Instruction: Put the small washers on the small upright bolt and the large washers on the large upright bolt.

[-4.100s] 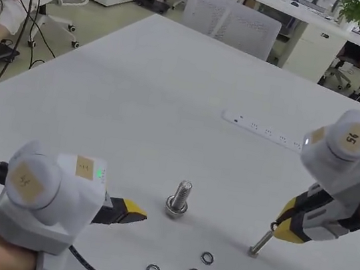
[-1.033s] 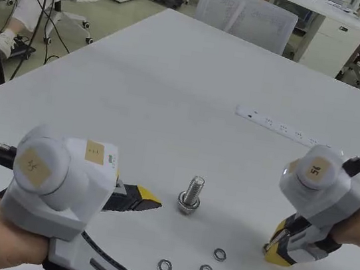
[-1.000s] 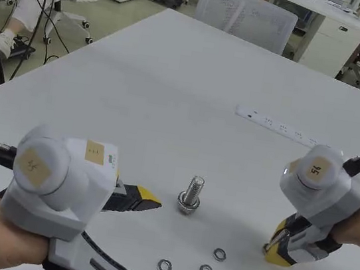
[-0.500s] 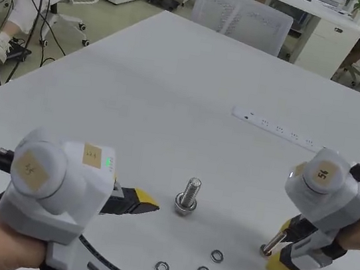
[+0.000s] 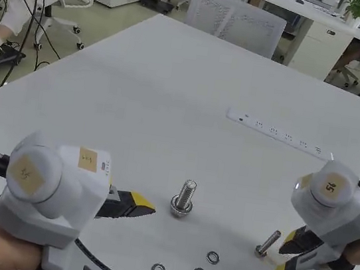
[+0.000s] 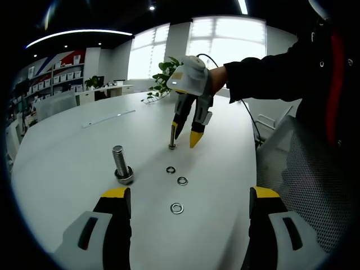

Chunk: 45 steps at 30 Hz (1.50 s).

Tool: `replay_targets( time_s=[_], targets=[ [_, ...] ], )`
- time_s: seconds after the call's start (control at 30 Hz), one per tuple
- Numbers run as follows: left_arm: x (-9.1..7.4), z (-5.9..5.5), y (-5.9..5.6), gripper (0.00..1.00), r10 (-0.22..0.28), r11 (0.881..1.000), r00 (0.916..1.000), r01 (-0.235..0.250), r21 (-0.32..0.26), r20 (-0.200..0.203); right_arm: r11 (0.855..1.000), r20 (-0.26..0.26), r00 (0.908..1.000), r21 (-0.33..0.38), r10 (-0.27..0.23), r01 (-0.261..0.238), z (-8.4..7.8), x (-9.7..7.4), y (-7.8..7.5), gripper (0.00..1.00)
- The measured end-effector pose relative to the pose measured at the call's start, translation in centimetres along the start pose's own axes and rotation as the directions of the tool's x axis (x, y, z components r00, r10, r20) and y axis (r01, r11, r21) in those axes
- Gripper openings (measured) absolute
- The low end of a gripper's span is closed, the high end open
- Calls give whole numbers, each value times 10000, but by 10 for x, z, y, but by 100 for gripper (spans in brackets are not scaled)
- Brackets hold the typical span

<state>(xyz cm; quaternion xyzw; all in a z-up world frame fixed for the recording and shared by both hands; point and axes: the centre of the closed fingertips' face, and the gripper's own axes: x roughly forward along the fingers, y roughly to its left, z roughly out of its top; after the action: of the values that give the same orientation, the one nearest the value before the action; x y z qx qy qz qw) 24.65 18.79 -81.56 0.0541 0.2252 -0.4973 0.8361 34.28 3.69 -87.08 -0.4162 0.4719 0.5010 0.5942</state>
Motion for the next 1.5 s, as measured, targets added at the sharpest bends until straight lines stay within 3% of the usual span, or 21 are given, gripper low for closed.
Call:
replay_targets(
  time_s=[0.63,1.0,1.5],
  targets=[
    [-2,3,2,87,79,10000,9999,-80,54,124,9993,163,9997,-319,181,-175,8,-7,47,34],
    [-5,4,3,86,164,9998,9998,-165,75,152,9921,404,9977,-1153,541,-491,36,-10,81,34],
    [-6,4,3,86,230,9997,9996,-231,93,153,9683,555,9948,-2396,858,-701,83,-5,97,33]
  ],
)
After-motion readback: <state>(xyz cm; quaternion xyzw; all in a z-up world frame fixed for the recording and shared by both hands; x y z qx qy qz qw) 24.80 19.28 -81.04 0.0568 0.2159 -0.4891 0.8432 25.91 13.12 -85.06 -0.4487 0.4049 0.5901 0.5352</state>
